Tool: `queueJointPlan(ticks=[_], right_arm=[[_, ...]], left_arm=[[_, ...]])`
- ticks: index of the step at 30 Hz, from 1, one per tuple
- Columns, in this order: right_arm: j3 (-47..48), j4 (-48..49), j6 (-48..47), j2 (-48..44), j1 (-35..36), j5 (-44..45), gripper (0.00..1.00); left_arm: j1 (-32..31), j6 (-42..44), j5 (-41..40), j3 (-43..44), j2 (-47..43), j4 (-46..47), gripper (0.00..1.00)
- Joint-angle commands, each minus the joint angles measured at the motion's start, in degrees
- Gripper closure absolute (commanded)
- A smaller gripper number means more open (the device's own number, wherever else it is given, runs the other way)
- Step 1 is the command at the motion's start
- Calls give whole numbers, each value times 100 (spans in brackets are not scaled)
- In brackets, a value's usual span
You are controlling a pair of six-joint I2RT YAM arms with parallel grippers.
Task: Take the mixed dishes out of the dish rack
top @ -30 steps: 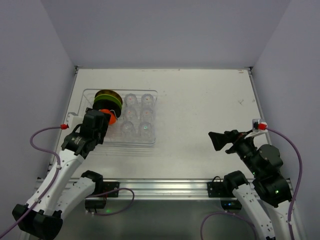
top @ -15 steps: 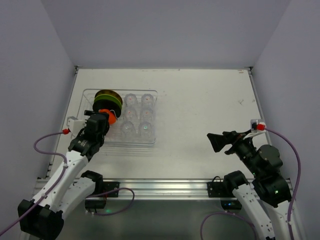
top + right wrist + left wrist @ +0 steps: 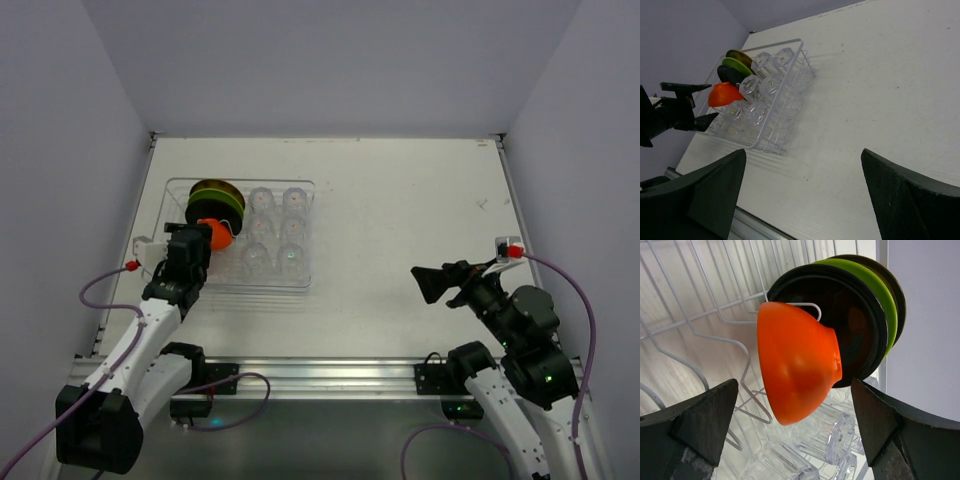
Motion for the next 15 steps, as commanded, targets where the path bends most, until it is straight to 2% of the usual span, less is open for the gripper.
queueJointPlan(ticks=[1, 9, 15], right_arm=[[-36, 279, -108, 175, 9, -192, 1], [-80, 358, -64, 254, 0, -332, 1], [-141, 401, -90, 263, 9, -324, 1]], left_arm=[[110, 276, 247, -225, -1, 936, 1], [190, 258, 546, -569, 43, 1676, 1], [216, 171, 634, -490, -132, 1527, 1]])
